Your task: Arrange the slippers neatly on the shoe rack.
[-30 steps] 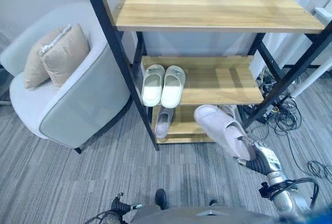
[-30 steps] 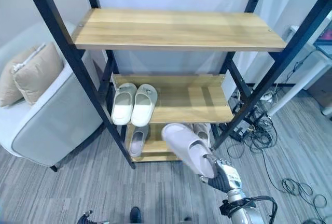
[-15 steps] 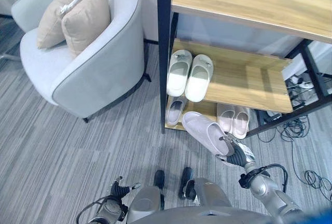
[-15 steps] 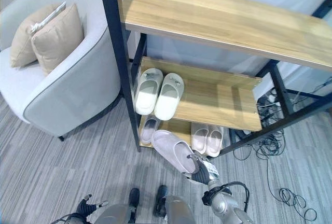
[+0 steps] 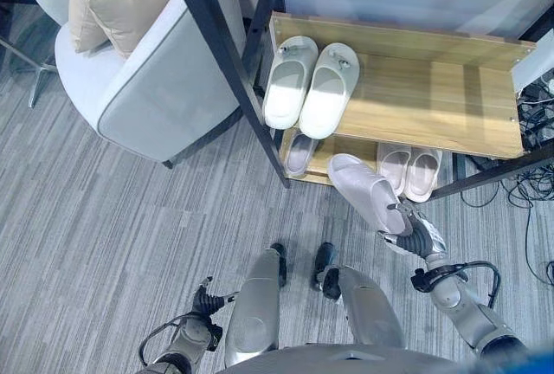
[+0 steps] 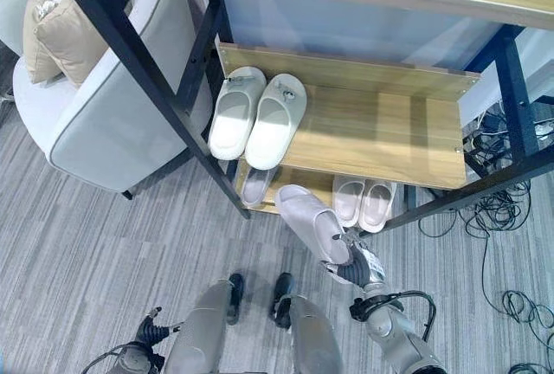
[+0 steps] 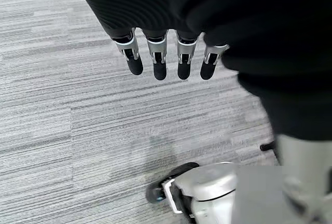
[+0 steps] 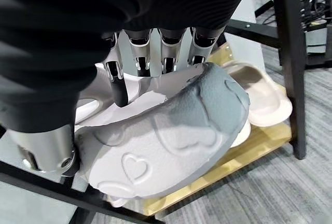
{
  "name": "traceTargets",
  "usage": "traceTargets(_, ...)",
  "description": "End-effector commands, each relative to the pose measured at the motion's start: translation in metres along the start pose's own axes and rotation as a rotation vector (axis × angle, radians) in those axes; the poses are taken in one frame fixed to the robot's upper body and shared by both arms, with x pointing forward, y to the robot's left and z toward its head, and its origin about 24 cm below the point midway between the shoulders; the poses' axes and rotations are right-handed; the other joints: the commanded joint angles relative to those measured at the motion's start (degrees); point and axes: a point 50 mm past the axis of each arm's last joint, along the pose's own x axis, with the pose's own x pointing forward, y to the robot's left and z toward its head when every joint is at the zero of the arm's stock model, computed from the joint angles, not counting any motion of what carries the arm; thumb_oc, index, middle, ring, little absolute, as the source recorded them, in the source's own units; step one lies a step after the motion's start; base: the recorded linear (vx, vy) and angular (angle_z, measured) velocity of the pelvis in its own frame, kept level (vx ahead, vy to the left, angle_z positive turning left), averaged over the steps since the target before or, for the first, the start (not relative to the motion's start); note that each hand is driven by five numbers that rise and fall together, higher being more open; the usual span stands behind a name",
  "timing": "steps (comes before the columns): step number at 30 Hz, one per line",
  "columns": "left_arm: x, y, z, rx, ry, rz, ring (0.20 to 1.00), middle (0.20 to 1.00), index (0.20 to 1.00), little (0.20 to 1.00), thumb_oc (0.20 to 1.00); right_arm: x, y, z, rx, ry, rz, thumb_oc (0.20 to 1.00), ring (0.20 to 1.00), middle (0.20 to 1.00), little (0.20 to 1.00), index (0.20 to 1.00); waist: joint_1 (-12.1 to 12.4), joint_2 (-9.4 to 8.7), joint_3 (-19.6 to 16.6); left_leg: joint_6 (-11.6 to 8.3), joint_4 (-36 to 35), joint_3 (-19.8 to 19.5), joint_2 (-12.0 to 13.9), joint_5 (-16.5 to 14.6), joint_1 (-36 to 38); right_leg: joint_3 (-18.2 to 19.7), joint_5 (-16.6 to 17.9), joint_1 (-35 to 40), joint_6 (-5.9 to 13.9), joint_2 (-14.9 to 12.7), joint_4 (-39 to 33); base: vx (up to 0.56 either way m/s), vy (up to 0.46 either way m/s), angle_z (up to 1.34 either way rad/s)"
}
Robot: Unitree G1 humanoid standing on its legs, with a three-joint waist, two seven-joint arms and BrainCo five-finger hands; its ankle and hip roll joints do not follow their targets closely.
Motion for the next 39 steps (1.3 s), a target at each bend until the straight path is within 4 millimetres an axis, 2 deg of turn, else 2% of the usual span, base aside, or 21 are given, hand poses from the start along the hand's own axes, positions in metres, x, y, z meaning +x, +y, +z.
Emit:
traceTargets(1, -0.007, -0.015, -0.007, 0.058, -0.008, -0.008, 1.000, 1.000, 1.000, 1.000, 1.000, 0.006, -0.016, 0.019, 0.029, -0.119, -0.091, 0.200, 0.200, 0.200, 0.200, 0.200, 0.19, 0.19, -2.74, 0.19, -11.52, -1.23, 0.00, 2.50, 6.95, 8.18, -0.61, -1.10, 8.57, -4.62, 5.69, 0.00, 0.227, -0.31)
traceTargets(3, -0.004, -0.014, 0.003, 0.075, -0.037, -0.008, 1.000, 1.000, 1.000, 1.000, 1.000, 0.017, -0.018, 0.027, 0.043, -0.145, -0.118, 0.200, 0.200, 0.200, 0.200, 0.200, 0.29, -0.42, -1.56, 1.19, -7.92, -0.80, -2.02, 1.16, 3.43, 10.11, -0.49, -4.56, 8.42, -5.52, 7.97, -0.03, 0.189, -0.62)
traceTargets(6, 0.000, -0.011, 0.014, 0.088, -0.066, 0.000, 1.000, 1.000, 1.000, 1.000, 1.000, 0.028, -0.023, 0.037, 0.021, -0.177, -0.154, 0.200, 0.200, 0.200, 0.200, 0.200, 0.00, -0.94, -0.66, 2.59, 0.95, 0.49, -3.10, -2.07, -2.70, 12.00, -2.01, -9.00, 8.40, -6.74, 12.66, 0.00, 0.128, -0.29)
traceTargets(8, 0.003, -0.011, 0.025, 0.087, -0.100, 0.008, 1.000, 1.000, 1.000, 1.000, 1.000, 0.041, -0.034, 0.048, 0.024, -0.206, -0.217, 0.200, 0.200, 0.200, 0.200, 0.200, -0.23, -0.70, -0.55, 3.42, 5.42, 0.94, -3.40, -4.23, -6.35, 13.31, -3.08, -12.58, 8.25, -7.17, 15.99, 0.06, 0.087, 0.07)
traceTargets(9, 0.002, -0.011, 0.024, 0.087, -0.098, 0.007, 1.000, 1.000, 1.000, 1.000, 1.000, 0.041, -0.033, 0.047, 0.024, -0.205, -0.215, 0.200, 0.200, 0.200, 0.200, 0.200, -0.17, -0.70, -0.66, 3.15, 5.89, 0.77, -3.35, -5.81, -5.75, 13.69, -4.39, -12.11, 8.65, -7.02, 16.52, 0.06, 0.073, -0.08)
traceTargets(11, 0.004, -0.010, 0.046, 0.030, -0.187, 0.004, 1.000, 1.000, 1.000, 1.000, 1.000, 0.059, -0.056, 0.062, 0.003, -0.240, -0.343, 0.200, 0.200, 0.200, 0.200, 0.200, -0.11, 0.43, -0.43, 4.23, 13.66, 1.11, -3.76, -8.82, -12.21, 15.07, -5.97, -18.04, 8.18, -7.50, 22.23, 0.00, 0.058, -0.13)
traceTargets(15, 0.002, -0.011, 0.065, -0.018, -0.283, 0.005, 1.000, 1.000, 1.000, 1.000, 1.000, 0.085, -0.094, 0.078, -0.034, -0.253, -0.533, 0.200, 0.200, 0.200, 0.200, 0.200, 0.67, 2.23, -1.12, 5.27, 20.76, 1.49, -4.16, -11.45, -20.88, 16.70, -7.84, -27.13, 7.71, -7.83, 29.01, -0.05, 0.038, -0.09)
traceTargets(16, 0.001, -0.007, 0.074, -0.087, -0.312, 0.021, 1.000, 1.000, 1.000, 1.000, 1.000, 0.100, -0.113, 0.085, 0.014, -0.219, -0.614, 0.200, 0.200, 0.200, 0.200, 0.200, 1.15, 3.05, -1.64, 5.70, 25.89, 1.69, -4.52, -12.79, -27.03, 17.54, -8.70, -32.97, 7.37, -7.92, 33.20, -0.09, 0.023, 0.02)
traceTargets(17, 0.002, -0.004, 0.078, -0.146, -0.309, 0.034, 1.000, 1.000, 1.000, 1.000, 1.000, 0.109, -0.123, 0.084, 0.011, -0.180, -0.628, 0.200, 0.200, 0.200, 0.200, 0.200, 1.64, 3.61, -1.87, 5.95, 28.95, 1.77, -4.77, -13.70, -30.27, 18.13, -9.56, -36.34, 7.18, -7.89, 36.15, -0.09, 0.015, 0.04)
traceTargets(20, 0.002, 0.006, 0.092, -0.200, -0.359, 0.067, 1.000, 1.000, 1.000, 1.000, 1.000, 0.115, -0.136, 0.091, -0.068, -0.193, -0.649, 0.200, 0.200, 0.200, 0.200, 0.200, 2.04, 4.35, -2.58, 6.38, 35.66, 1.37, -4.54, -15.82, -36.75, 18.91, -11.57, -42.55, 6.45, -8.39, 42.68, -0.01, 0.005, 0.01)
traceTargets(25, 0.001, 0.016, 0.106, -0.248, -0.423, 0.089, 1.000, 1.000, 1.000, 1.000, 1.000, 0.128, -0.160, 0.111, -0.031, -0.207, -0.726, 0.200, 0.200, 0.200, 0.200, 0.200, 3.00, 4.86, -3.32, 7.12, 45.62, 0.84, -4.67, -19.83, -43.37, 20.51, -14.63, -49.76, 5.73, -7.91, 52.49, 0.02, -0.010, -0.01)
traceTargets(26, 0.000, 0.023, 0.110, -0.273, -0.441, 0.107, 1.000, 1.000, 1.000, 1.000, 1.000, 0.133, -0.168, 0.124, 0.005, -0.227, -0.744, 0.200, 0.200, 0.200, 0.200, 0.200, 3.44, 4.91, -3.47, 7.62, 52.59, 0.84, -4.72, -22.59, -47.04, 21.23, -16.52, -53.67, 5.18, -7.57, 59.15, 0.05, -0.034, -0.01)
traceTargets(28, 0.001, 0.028, 0.112, -0.299, -0.442, 0.120, 1.000, 1.000, 1.000, 1.000, 1.000, 0.137, -0.178, 0.137, 0.012, -0.256, -0.766, 0.200, 0.200, 0.200, 0.200, 0.200, 3.73, 4.88, -3.45, 7.78, 56.78, 0.59, -4.88, -24.27, -49.28, 21.51, -17.99, -56.00, 4.89, -7.55, 62.79, 0.05, -0.042, -0.02)
traceTargets(29, 0.001, 0.032, 0.111, -0.303, -0.439, 0.135, 1.000, 1.000, 1.000, 1.000, 1.000, 0.140, -0.185, 0.147, 0.019, -0.267, -0.775, 0.200, 0.200, 0.200, 0.200, 0.200, 3.98, 4.77, -3.55, 8.08, 60.69, 0.66, -5.14, -25.82, -50.92, 22.18, -19.04, -57.83, 4.51, -7.15, 67.06, 0.05, -0.036, -0.03)
traceTargets(32, 0.001, 0.035, 0.112, -0.322, -0.439, 0.146, 1.000, 1.000, 1.000, 1.000, 1.000, 0.144, -0.185, 0.154, 0.034, -0.264, -0.760, 0.200, 0.200, 0.200, 0.200, 0.200, 4.18, 4.63, -3.67, 8.09, 64.18, 0.52, -5.27, -27.20, -52.48, 22.53, -20.38, -59.49, 4.24, -7.23, 70.50, 0.05, -0.031, 0.03)
traceTargets(33, 0.000, 0.042, 0.111, -0.340, -0.454, 0.166, 1.000, 1.000, 1.000, 1.000, 1.000, 0.152, -0.181, 0.162, 0.064, -0.247, -0.717, 0.200, 0.200, 0.200, 0.200, 0.200, 4.33, 4.38, -3.99, 7.93, 70.69, 0.44, -5.68, -29.11, -55.80, 22.95, -22.11, -62.85, 3.72, -7.01, 77.22, 0.09, -0.053, 0.13)
traceTargets(34, -0.001, 0.047, 0.111, -0.344, -0.456, 0.181, 1.000, 1.000, 1.000, 1.000, 1.000, 0.154, -0.179, 0.165, 0.097, -0.245, -0.703, 0.200, 0.200, 0.200, 0.200, 0.200, 4.19, 4.29, -4.47, 7.75, 73.61, 0.08, -6.09, -29.96, -57.90, 23.02, -23.02, -64.76, 3.51, -6.93, 80.26, 0.10, -0.058, 0.12)
traceTargets(37, -0.002, 0.057, 0.110, -0.381, -0.461, 0.203, 1.000, 1.000, 1.000, 1.000, 1.000, 0.157, -0.174, 0.171, 0.137, -0.253, -0.684, 0.200, 0.200, 0.200, 0.200, 0.200, 4.22, 4.35, -4.91, 7.24, 79.95, -0.96, -6.20, -31.61, -61.32, 23.26, -25.03, -67.71, 3.09, -7.20, 87.01, 0.09, -0.021, 0.11)
traceTargets(39, -0.003, 0.055, 0.112, -0.350, -0.475, 0.195, 1.000, 1.000, 1.000, 1.000, 1.000, 0.156, -0.179, 0.169, 0.150, -0.243, -0.708, 0.200, 0.200, 0.200, 0.200, 0.200, 4.37, 4.77, -4.62, 7.51, 83.38, -1.42, -6.29, -33.25, -62.31, 23.94, -25.82, -68.78, 3.28, -7.39, 90.55, 0.08, 0.033, 0.06)
